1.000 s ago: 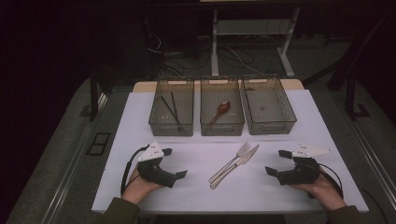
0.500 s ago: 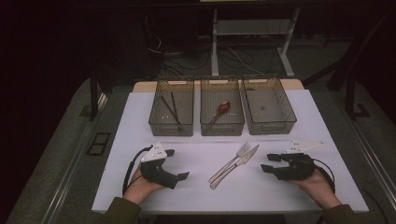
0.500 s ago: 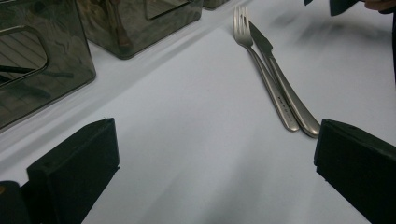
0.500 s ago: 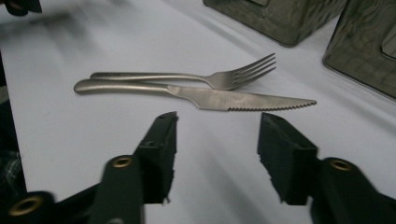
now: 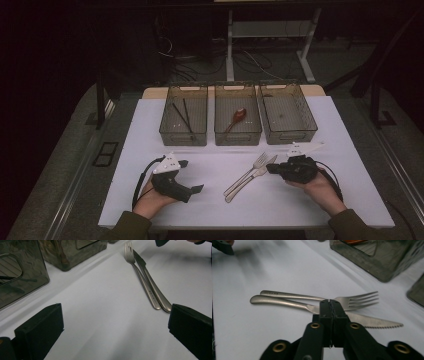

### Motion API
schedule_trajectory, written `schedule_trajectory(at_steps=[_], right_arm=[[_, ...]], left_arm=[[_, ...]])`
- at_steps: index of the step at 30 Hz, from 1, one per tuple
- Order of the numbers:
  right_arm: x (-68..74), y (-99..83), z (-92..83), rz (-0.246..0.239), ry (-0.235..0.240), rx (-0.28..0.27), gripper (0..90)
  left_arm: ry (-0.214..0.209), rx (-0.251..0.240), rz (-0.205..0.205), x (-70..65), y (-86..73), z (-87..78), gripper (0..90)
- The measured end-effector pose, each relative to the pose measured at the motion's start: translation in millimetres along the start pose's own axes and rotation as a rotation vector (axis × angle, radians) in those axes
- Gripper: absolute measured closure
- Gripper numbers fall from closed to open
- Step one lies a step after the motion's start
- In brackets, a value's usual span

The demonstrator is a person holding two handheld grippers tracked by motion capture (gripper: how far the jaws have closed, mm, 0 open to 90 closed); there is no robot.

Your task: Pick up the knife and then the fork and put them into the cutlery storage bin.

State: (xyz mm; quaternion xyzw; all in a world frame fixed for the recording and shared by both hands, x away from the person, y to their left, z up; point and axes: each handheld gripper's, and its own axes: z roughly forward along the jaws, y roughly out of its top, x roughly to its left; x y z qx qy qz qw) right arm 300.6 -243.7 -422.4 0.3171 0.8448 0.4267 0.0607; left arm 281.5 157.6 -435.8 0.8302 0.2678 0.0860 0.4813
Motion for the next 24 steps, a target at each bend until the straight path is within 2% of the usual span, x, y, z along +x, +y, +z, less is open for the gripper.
schedule_trajectory(at_steps=[5,13,24], right_arm=[[-0.7,9.9,16.8,-0.016,0.02,0.024,88.9],[-3.9,15.5,40.9,-0.042,0.017,0.083,89.0],[-2.9,15.7,54.8,-0.084,-0.011,0.142,89.1]], left_arm=[[0.001,0.005,0.007,-0.1,0.0,0.4,0.0],[0.002,0.006,0.008,-0.3,-0.1,0.8,0.0],[-0.003,0.005,0.007,-0.1,-0.1,0.7,0.0]])
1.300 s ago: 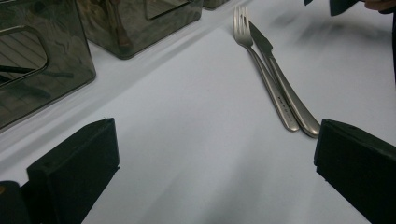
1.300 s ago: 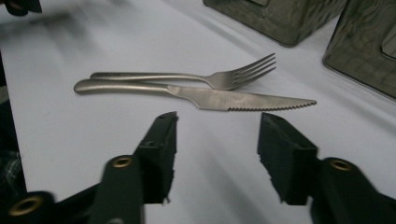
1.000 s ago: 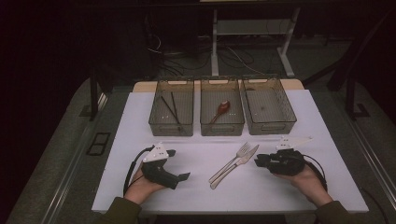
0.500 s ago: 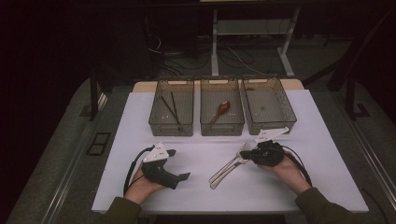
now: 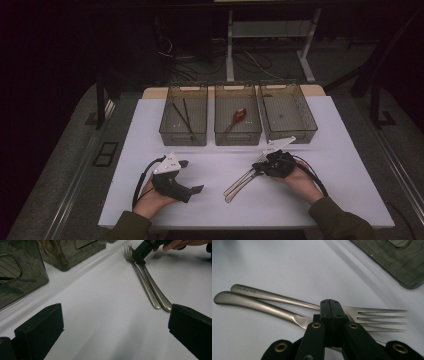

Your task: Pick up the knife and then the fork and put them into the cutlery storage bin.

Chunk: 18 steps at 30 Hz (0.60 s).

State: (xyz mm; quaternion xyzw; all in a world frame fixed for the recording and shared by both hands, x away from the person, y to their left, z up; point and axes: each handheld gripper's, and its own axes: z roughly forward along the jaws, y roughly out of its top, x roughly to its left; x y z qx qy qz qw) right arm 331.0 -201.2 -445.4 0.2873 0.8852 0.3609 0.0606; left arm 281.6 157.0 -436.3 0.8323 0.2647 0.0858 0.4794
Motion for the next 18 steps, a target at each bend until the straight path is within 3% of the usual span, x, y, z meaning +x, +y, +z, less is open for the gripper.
schedule_trajectory(at_steps=[12,18], right_arm=[[2.2,0.1,1.8,-0.031,-0.014,0.029,89.3],[2.3,-1.2,-2.3,-0.03,0.013,0.058,89.3]], left_arm=[[-0.005,0.001,0.005,-0.6,-0.1,0.3,0.0],[-0.011,0.008,0.005,-1.3,-0.5,1.6,0.0]])
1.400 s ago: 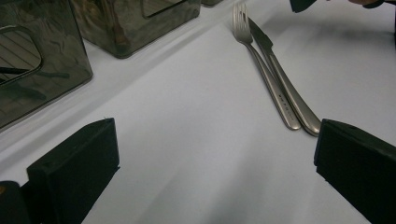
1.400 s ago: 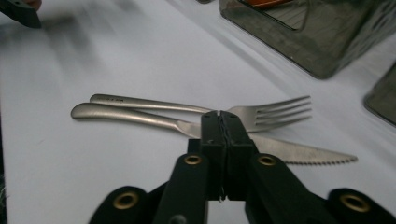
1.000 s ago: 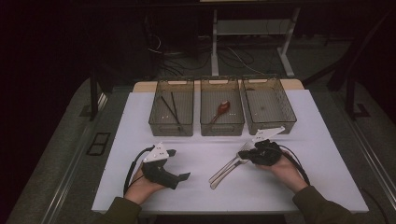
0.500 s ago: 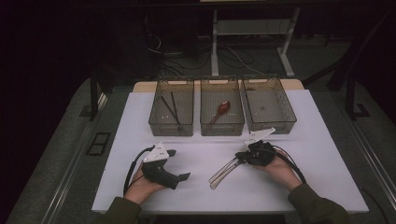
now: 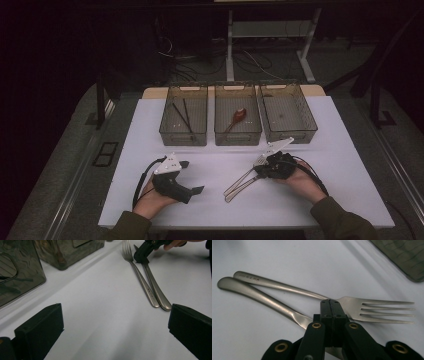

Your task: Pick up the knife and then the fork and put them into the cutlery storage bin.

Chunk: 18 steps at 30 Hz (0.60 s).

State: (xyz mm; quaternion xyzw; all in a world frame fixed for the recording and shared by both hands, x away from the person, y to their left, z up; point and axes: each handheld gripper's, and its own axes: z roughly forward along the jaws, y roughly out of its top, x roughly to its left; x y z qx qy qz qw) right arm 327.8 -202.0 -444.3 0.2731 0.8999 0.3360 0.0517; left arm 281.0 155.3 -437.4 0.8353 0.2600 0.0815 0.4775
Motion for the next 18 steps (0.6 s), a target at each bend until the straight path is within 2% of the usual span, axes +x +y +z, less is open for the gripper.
schedule_trajectory(at_steps=[18], right_arm=[[10.8,-11.5,-15.4,-0.029,0.058,0.078,89.3]], left_arm=[[-0.017,0.01,0.01,-1.5,0.0,1.4,0.0]])
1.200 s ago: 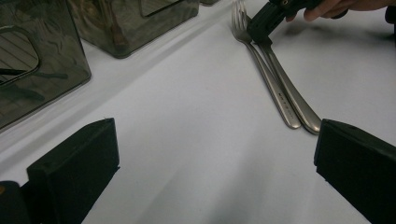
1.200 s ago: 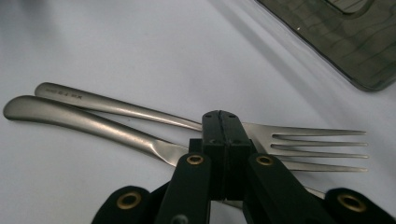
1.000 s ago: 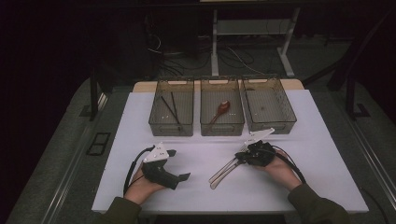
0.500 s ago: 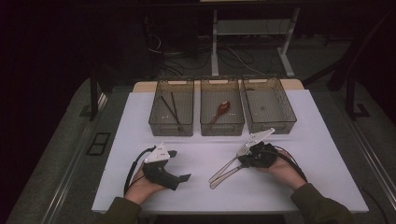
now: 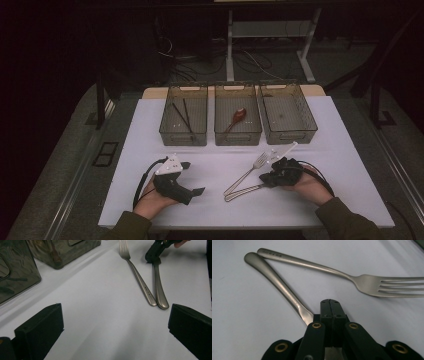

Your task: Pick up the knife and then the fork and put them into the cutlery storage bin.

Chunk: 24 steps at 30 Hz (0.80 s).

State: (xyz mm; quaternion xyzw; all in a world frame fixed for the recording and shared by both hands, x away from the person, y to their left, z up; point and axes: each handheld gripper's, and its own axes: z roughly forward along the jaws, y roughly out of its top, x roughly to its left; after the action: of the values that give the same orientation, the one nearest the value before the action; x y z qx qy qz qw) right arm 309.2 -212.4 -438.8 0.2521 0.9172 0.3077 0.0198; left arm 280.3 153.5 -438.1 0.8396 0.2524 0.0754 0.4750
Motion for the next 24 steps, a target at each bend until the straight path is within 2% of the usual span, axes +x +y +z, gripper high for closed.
schedule_trajectory(at_steps=[3,5,7,12,15,21,22,24], right_arm=[[2.5,-2.3,-1.9,0.001,0.009,0.007,89.3],[2.7,-4.2,-3.3,-0.032,0.008,0.02,89.3],[5.8,-5.7,-4.8,-0.031,0.02,0.028,89.3],[13.3,-8.1,-7.5,-0.061,0.042,0.057,89.3],[13.2,-6.8,-7.6,-0.068,0.052,0.055,89.0],[14.3,0.8,-16.2,-0.081,0.069,0.036,72.5],[13.4,1.1,-16.2,-0.099,0.072,0.03,69.7],[14.6,1.7,-16.8,-0.094,0.074,0.024,65.0]], left_arm=[[-0.003,-0.002,-0.001,-0.4,0.0,0.3,0.0],[-0.005,0.002,-0.001,-0.6,0.0,0.5,0.0],[-0.008,0.003,0.0,-0.7,0.0,0.7,0.0],[-0.01,-0.001,-0.004,-0.7,0.1,0.6,0.0],[-0.011,-0.003,-0.002,-0.8,0.3,0.2,0.0],[-0.011,-0.009,-0.002,-0.5,0.6,-0.6,0.0],[-0.011,-0.009,0.0,-0.6,0.8,-0.8,0.0],[-0.011,-0.009,0.001,-0.6,0.9,-0.7,0.0]])
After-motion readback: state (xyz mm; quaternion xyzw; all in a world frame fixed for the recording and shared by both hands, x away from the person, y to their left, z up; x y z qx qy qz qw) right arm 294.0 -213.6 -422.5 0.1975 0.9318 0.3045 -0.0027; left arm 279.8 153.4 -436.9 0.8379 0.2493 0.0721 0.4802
